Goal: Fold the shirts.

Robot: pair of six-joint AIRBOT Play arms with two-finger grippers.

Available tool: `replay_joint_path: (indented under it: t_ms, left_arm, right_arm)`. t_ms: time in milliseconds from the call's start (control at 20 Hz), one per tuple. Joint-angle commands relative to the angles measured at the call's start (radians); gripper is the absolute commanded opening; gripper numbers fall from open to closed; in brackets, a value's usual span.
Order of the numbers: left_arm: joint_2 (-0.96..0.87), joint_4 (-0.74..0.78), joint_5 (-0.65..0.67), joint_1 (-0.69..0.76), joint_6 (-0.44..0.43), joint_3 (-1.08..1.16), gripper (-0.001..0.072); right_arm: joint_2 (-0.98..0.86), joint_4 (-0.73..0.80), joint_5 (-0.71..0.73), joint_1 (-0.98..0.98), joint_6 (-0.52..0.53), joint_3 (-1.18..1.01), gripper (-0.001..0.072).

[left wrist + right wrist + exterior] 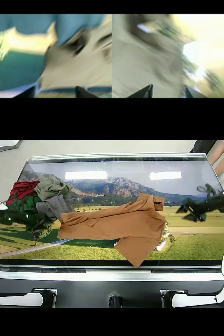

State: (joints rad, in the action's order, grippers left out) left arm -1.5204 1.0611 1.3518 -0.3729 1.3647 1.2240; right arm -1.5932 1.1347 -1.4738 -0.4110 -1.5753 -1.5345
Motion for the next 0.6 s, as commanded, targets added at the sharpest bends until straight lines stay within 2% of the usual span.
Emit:
replay_joint_path:
  t_ms: [0, 250, 450, 500, 550]
  left_arm:
    - [0.035, 0.079, -0.062, -0.014, -0.033, -0.19, 0.0472]
    - [-0.019, -0.097, -0.167, -0.005, -0.083, -0.222, 0.0458]
    - [-0.061, -0.146, -0.201, 0.031, -0.079, -0.222, 0.0441]
    - [-0.067, -0.146, -0.204, 0.037, -0.078, -0.222, 0.0367]
    - [-0.068, -0.146, -0.211, 0.04, -0.078, -0.221, 0.0244]
  right_arm:
    - [0.024, 0.072, -0.135, -0.011, -0.006, 0.088, 0.0497]
    - [0.025, 0.023, -0.151, -0.008, 0.053, 0.171, 0.0497]
    - [0.025, 0.021, -0.104, -0.007, 0.072, 0.222, 0.0496]
    - [0.025, 0.021, -0.089, -0.007, 0.072, 0.246, 0.0496]
    - [0.025, 0.021, -0.07, -0.007, 0.072, 0.273, 0.0495]
